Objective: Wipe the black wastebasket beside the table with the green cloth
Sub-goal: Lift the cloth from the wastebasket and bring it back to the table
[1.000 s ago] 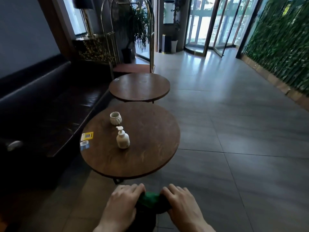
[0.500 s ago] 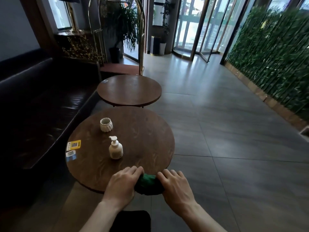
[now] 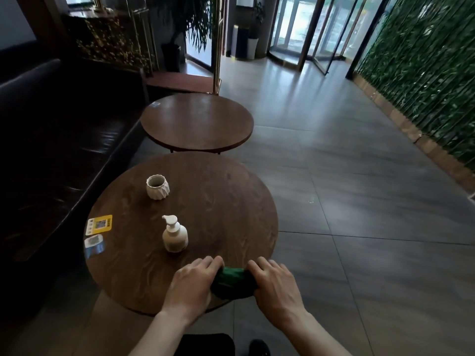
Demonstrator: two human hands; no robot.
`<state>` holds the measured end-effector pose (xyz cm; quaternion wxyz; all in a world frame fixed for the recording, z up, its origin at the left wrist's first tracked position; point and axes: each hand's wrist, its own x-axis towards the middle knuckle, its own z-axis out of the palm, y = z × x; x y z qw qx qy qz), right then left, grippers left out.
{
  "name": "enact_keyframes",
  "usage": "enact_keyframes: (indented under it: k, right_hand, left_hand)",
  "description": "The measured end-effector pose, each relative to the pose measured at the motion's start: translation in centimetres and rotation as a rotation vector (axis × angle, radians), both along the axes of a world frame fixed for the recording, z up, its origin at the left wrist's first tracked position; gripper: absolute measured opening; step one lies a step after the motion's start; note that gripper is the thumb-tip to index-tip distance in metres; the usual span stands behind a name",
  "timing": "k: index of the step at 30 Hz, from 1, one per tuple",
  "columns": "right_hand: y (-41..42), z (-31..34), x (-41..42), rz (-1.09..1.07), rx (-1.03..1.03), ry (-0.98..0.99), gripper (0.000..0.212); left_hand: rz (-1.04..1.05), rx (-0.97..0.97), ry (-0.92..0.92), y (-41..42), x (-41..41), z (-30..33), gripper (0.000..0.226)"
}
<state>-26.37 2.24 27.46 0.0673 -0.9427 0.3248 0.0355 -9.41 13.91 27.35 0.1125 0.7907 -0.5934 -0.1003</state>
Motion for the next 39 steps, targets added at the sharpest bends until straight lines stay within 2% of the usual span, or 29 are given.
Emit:
enact_keyframes:
  k: [5, 10, 14, 17, 20, 22, 31, 39]
  right_hand:
    - [-6.2, -3.0, 2.0, 0.034, 0.05, -0.008, 0.037]
    - [-16.0, -7.0, 5.5, 0.074, 0.046, -0.029, 0.033]
    - [-21.2, -10.6, 7.8, 0.102, 0.01, -0.09, 0.039]
    - [-24.7, -16.3, 8.9, 0.134, 0.127, -0.064, 0.048]
    - [-25.4, -21.0, 8.6, 0.177, 0.24, 0.071, 0.068]
    - [-25.7, -23.6, 8.5, 0.176, 0.241, 0.053, 0.072]
    - [-25.8, -30.5, 9.4, 0.111, 0.3, -0.05, 0.066]
    - [-25.3, -31.2, 9.4, 0.08, 0.312, -0.04, 0.065]
  left_hand:
    - [0.032, 0.04, 0.006, -5.9, 1.6, -3.3, 0.047]
    - [0.112, 0.079, 0.004, -15.2, 3.9, -7.1, 0.049]
    - [0.14, 0.071, 0.002, -20.3, 5.9, -10.4, 0.054]
    - [0.146, 0.148, 0.032, -23.2, 6.6, -15.0, 0.057]
    - [0.154, 0.274, 0.025, -23.8, 6.2, -19.1, 0.072]
    - [0.165, 0.306, 0.011, -24.1, 6.1, -21.6, 0.08]
    - [0.232, 0.328, 0.062, -25.2, 6.1, -28.9, 0.075]
    - [0.23, 0.312, 0.107, -24.8, 6.3, -28.9, 0.074]
